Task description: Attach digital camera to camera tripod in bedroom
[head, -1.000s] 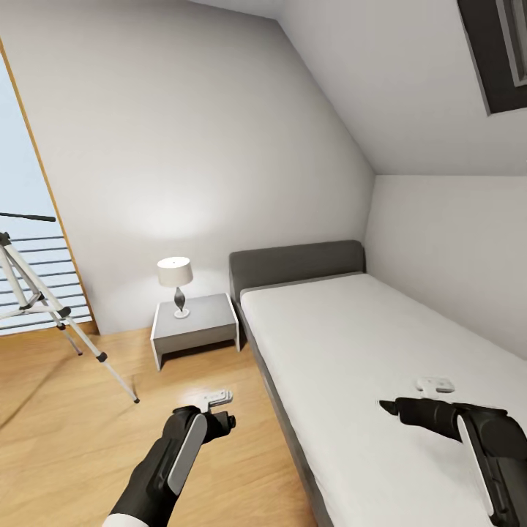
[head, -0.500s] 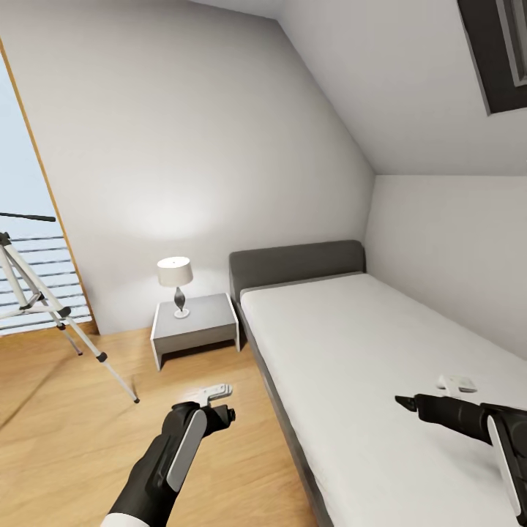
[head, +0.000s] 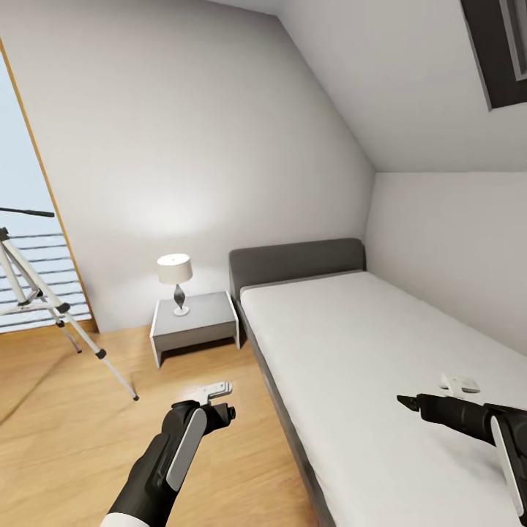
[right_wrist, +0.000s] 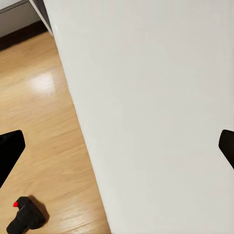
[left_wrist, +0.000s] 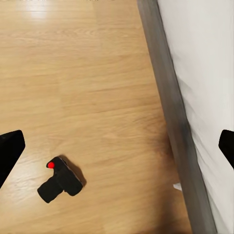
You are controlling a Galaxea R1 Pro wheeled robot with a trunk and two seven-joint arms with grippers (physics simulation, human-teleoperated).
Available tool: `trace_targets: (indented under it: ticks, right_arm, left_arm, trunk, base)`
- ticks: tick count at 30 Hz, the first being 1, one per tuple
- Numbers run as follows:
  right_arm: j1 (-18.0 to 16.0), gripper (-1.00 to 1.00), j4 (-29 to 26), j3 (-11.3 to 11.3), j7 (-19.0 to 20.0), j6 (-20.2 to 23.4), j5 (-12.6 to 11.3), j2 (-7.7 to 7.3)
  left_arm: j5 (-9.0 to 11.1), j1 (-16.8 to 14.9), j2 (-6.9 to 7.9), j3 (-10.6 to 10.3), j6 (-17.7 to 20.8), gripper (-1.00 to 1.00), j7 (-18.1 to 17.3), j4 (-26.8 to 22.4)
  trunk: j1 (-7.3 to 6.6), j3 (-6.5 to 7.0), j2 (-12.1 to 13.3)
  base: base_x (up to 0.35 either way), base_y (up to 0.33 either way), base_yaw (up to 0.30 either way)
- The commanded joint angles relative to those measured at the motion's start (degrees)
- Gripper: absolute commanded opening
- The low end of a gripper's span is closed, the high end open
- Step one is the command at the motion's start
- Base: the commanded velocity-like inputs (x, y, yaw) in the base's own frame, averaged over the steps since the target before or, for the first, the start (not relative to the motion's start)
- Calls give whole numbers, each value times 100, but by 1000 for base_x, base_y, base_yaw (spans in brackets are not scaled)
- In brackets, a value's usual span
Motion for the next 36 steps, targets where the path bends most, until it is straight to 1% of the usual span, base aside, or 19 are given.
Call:
trace_targets:
  ticks: [1,8,12,14,18,21,23,29,31,33,36]
  right_arm:
    - [-5,100,-5,-16,60,18,58,-2]
    - [-5,100,-5,-94,92,24,58,-17]
    - [-5,100,-5,-116,181,31,58,-19]
    - [-5,100,-5,-122,257,33,58,-21]
    - [-5,100,-5,-128,619,36,58,-29]
    - [-5,100,-5,-130,1037,34,58,-52]
    - [-5,100,-5,-128,1439,32,57,-87]
    - [-5,100,-5,-119,3004,24,58,-194]
    - [-5,100,-5,-115,3460,19,58,-210]
    - [-5,100,-5,-113,3765,16,58,-221]
    - [-5,100,-5,-118,4023,13,58,-231]
  left_arm:
    - [60,-4,0,-6,13,100,56,-13]
    - [63,-4,-1,-5,17,100,56,-37]
    - [62,-4,2,-2,18,100,56,-41]
    - [61,-4,4,-4,18,100,56,-40]
    - [64,-4,7,-6,18,100,60,-21]
    - [67,-4,7,-8,18,100,64,-1]
    - [63,-4,13,-6,18,100,68,17]
    - [51,-4,42,18,18,100,74,61]
    - [48,-4,49,28,18,100,75,73]
    - [46,-4,53,34,18,100,75,83]
    - [44,-4,57,40,18,100,74,99]
  trunk:
    - [22,-25,-45]
    - [176,-151,-326]
    - [264,-222,-486]
    - [308,-258,-567]
    - [396,-330,-727]
    - [462,-384,-847]
    - [506,-420,-928]
    - [637,-528,-1168]
    - [681,-564,-1248]
    - [725,-599,-1329]
    - [791,-653,-1449]
  base:
    - [0,0,0]
    - [0,0,0]
    - [0,0,0]
    - [0,0,0]
    - [0,0,0]
    - [0,0,0]
    - [0,0,0]
    - [0,0,0]
    - [0,0,0]
    - [0,0,0]
    - [0,0,0]
